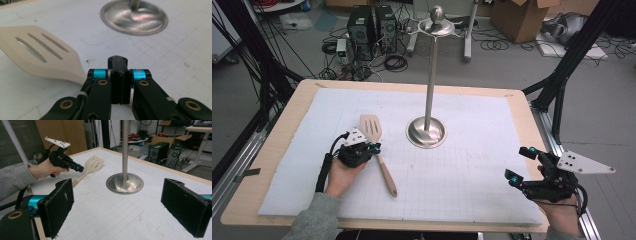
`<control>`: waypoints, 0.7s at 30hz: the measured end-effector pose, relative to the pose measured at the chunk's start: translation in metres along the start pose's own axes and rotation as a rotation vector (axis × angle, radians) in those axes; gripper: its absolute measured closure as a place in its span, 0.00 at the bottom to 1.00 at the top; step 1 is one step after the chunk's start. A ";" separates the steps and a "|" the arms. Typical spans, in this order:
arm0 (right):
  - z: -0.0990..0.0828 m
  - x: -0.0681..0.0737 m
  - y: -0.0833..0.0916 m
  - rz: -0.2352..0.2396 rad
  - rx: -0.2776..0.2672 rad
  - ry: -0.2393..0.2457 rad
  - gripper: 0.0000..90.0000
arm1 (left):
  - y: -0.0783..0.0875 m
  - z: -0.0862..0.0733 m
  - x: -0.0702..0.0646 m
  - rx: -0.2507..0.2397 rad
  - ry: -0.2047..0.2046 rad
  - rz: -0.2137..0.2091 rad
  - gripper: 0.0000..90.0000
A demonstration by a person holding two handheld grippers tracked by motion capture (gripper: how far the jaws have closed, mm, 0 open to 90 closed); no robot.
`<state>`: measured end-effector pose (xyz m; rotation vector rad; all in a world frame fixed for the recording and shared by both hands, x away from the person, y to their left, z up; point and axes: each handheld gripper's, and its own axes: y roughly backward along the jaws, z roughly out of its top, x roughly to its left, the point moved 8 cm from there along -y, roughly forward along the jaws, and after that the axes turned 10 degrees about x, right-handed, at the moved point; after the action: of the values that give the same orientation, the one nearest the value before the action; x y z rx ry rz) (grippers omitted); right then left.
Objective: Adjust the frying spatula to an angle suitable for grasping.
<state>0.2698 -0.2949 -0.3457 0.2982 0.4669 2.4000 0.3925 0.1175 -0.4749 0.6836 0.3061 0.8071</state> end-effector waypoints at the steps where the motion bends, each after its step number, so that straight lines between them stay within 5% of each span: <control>1: -0.001 0.000 0.001 -0.003 -0.001 0.000 0.11 | 0.000 0.003 -0.001 -0.017 0.007 -0.013 1.00; 4: -0.002 0.001 0.003 -0.007 0.001 -0.006 0.11 | -0.001 0.005 -0.001 0.002 -0.020 0.003 1.00; 21: -0.016 0.007 0.019 -0.042 0.022 -0.027 0.11 | -0.027 0.004 0.006 0.073 -0.019 0.025 1.00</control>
<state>0.2485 -0.3077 -0.3515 0.3272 0.4826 2.3489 0.4136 0.1071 -0.4894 0.7641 0.3117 0.8156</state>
